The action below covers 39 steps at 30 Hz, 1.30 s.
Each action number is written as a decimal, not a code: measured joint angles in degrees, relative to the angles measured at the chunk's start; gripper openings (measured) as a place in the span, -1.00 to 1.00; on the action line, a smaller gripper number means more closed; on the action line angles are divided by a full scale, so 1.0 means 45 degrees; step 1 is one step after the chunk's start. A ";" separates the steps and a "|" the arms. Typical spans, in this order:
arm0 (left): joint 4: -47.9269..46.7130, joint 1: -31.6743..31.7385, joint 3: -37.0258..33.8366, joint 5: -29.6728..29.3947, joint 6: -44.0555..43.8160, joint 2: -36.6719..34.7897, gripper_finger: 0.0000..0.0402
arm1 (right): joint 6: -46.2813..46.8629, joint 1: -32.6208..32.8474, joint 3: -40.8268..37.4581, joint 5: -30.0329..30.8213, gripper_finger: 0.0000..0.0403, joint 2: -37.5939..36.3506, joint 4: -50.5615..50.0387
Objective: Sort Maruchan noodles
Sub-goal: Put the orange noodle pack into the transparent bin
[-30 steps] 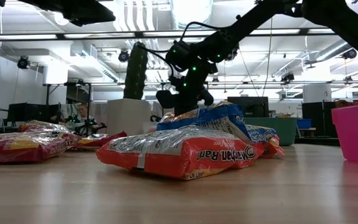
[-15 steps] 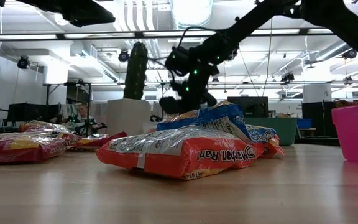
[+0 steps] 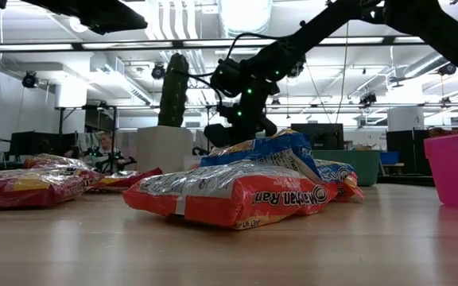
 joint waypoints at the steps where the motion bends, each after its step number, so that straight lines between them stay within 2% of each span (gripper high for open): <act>1: -0.0004 0.0000 0.0000 0.0000 0.0000 0.0000 -0.18 | 0.0013 0.0018 0.0031 0.0000 -0.95 -0.0014 0.0014; 5: -0.0065 0.0000 0.0000 0.0000 0.0000 -0.0005 -0.18 | 0.0017 0.0048 0.0123 0.0005 -0.88 -0.0043 -0.0013; 11: -0.0067 0.0000 0.0000 0.0000 0.0000 -0.0005 -0.18 | 0.0716 0.0058 0.0808 -0.0072 -0.61 -0.0169 -0.1350; 18: -0.0028 0.0000 0.0000 0.0000 -0.0002 -0.0185 -0.18 | 0.1647 0.0058 0.3013 -0.0087 -0.24 -0.0243 -0.4913; 23: -0.0070 0.0000 0.0000 0.0000 -0.0002 -0.0228 -0.18 | 0.0857 -0.0118 0.4665 -0.0270 0.00 -0.0243 -0.5789; 26: -0.0140 0.0000 0.0000 0.0000 0.0000 -0.0214 -0.18 | -0.0029 -0.0820 0.5425 -0.1968 0.11 -0.0248 -0.5422; 30: -0.0222 -0.0002 0.0000 0.0000 -0.0002 -0.0209 -0.18 | -0.0958 -0.2397 0.5716 -0.5587 0.21 -0.0233 -0.4912; 34: -0.0261 -0.0005 0.0000 0.0000 0.0000 -0.0209 -0.18 | -0.1495 -0.4012 0.5225 -0.9039 0.28 -0.0197 -0.4714; 37: -0.0252 -0.0005 0.0000 0.0000 0.0040 -0.0209 -0.18 | -0.2722 -0.4777 0.4657 -1.0998 0.30 -0.0111 -0.4151; 39: -0.0248 -0.0005 0.0000 0.0000 0.0049 -0.0209 -0.18 | -0.3557 -0.4908 0.4268 -1.1583 0.30 -0.0111 -0.3547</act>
